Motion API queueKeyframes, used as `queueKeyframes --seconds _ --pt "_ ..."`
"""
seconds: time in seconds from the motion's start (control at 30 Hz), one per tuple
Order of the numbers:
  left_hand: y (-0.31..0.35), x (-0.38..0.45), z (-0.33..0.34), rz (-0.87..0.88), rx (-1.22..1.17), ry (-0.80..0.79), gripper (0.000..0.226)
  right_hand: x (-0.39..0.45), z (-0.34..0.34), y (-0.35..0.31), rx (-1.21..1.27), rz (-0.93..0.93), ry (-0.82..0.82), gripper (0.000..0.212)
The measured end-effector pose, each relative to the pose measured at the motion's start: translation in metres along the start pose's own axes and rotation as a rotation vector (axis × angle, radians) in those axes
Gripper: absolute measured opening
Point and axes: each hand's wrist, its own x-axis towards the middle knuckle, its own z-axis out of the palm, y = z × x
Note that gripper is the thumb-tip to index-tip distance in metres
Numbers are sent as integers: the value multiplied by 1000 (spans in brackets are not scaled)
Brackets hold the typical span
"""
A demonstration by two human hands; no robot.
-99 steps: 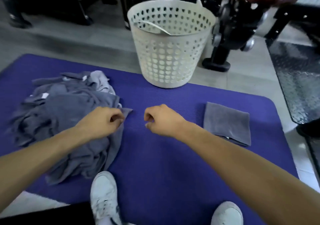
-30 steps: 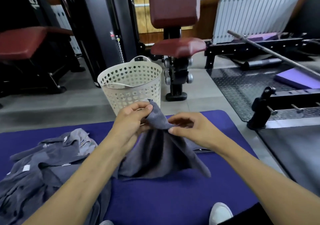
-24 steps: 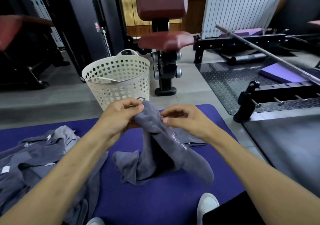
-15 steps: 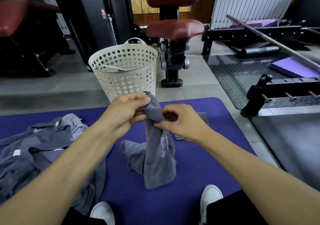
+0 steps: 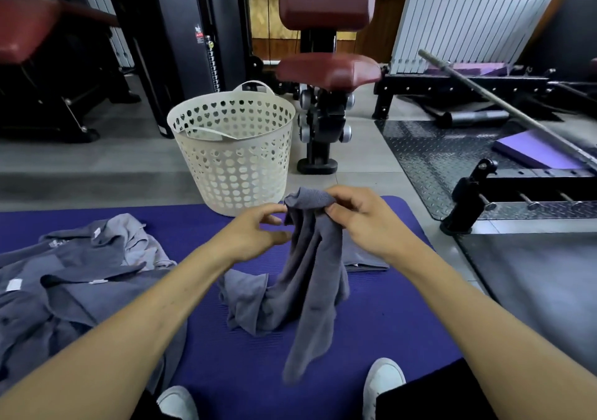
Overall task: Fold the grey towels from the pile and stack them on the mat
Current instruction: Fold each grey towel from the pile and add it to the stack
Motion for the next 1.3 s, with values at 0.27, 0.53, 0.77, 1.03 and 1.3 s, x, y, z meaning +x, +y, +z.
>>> queueKeyframes --seconds 0.27,0.53,0.77,1.03,1.3 --pt "3 24 21 167 16 -16 12 -10 -26 19 -5 101 150 33" --pt "-10 37 53 103 81 -88 25 -13 -42 16 263 157 152 35" --pt "-9 51 68 130 16 -204 8 -20 -54 22 213 161 200 38" --pt "12 51 63 68 -146 -155 9 -24 -69 46 -11 266 314 23" --pt "53 22 30 133 -185 -106 6 -23 -65 63 -153 316 241 14"
